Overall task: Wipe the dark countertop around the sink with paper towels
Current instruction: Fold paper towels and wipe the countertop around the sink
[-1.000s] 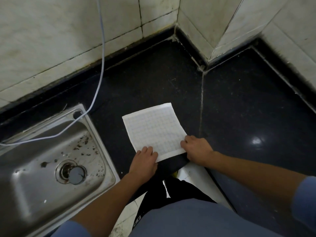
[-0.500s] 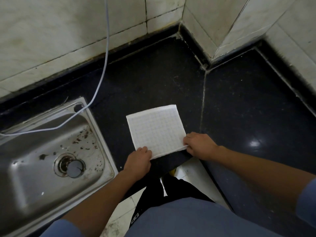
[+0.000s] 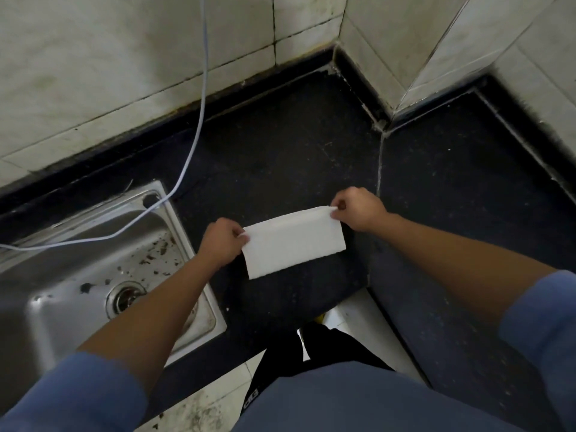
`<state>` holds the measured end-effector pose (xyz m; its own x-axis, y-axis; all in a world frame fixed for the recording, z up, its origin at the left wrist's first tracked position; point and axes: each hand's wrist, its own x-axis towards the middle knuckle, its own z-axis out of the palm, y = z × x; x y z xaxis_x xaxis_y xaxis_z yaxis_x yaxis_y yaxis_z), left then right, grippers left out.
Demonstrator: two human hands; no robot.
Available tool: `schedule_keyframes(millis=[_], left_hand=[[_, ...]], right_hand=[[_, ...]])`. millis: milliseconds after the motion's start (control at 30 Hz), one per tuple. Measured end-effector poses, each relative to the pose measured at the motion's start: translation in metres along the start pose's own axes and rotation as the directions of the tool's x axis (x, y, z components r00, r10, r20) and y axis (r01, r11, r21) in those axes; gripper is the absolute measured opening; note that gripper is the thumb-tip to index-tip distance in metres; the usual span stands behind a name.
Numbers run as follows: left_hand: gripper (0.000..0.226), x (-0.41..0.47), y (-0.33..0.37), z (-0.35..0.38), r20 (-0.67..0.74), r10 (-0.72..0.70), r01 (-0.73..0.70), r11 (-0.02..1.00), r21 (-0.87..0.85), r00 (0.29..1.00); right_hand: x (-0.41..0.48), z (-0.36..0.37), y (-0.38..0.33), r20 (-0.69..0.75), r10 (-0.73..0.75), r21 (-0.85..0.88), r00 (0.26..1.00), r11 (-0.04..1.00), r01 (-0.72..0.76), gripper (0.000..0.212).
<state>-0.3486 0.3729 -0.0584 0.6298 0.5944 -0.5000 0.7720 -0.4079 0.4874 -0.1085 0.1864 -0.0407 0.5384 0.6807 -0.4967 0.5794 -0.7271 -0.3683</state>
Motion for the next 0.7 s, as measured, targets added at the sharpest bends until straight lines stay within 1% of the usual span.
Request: schedule_keyframes(millis=[133, 267, 367, 433, 500, 533, 567, 633, 700], left_hand=[[0.017, 0.022, -0.003, 0.004, 0.007, -0.097, 0.096, 0.994, 0.06, 0.995], [0.019, 0.032, -0.002, 0.011, 0.011, -0.141, 0.138, 0.98, 0.143, 0.99], [0.024, 0.026, 0.002, 0.01, -0.052, -0.151, 0.159, 0.962, 0.221, 0.987], [0.024, 0.017, 0.007, 0.009, -0.134, -0.052, 0.091, 0.949, 0.301, 0.99], [0.02, 0.005, 0.015, 0.01, -0.174, 0.113, -0.053, 0.947, 0.318, 0.978], [0.019, -0.002, 0.019, 0.013, -0.16, 0.19, -0.133, 0.94, 0.315, 0.969], [0.017, -0.009, 0.022, 0.018, -0.122, 0.246, -0.197, 0.928, 0.315, 0.962], [0.016, -0.024, 0.023, 0.032, -0.008, 0.288, -0.268, 0.899, 0.345, 0.958], [0.017, -0.038, 0.014, 0.046, 0.103, 0.267, -0.286, 0.875, 0.39, 0.958]], right_hand=[[0.022, 0.012, -0.006, -0.002, 0.085, -0.029, 0.996, 0.996, -0.085, 0.013], [0.029, 0.021, -0.005, -0.03, 0.119, -0.064, 0.992, 0.991, -0.121, 0.016], [0.026, 0.023, -0.001, -0.073, 0.107, -0.115, 0.992, 0.987, -0.115, 0.021], [0.016, 0.023, -0.003, -0.132, 0.017, -0.191, 0.991, 0.981, -0.043, 0.027], [0.002, 0.026, -0.012, -0.186, -0.125, -0.219, 0.975, 0.972, 0.083, 0.029], [-0.006, 0.031, -0.018, -0.176, -0.193, -0.214, 0.965, 0.965, 0.153, 0.028], [-0.015, 0.039, -0.025, -0.135, -0.248, -0.203, 0.959, 0.955, 0.218, 0.025], [-0.029, 0.06, -0.033, 0.006, -0.302, -0.184, 0.953, 0.937, 0.298, 0.02], [-0.038, 0.075, -0.028, 0.104, -0.28, -0.181, 0.954, 0.938, 0.295, 0.018]])
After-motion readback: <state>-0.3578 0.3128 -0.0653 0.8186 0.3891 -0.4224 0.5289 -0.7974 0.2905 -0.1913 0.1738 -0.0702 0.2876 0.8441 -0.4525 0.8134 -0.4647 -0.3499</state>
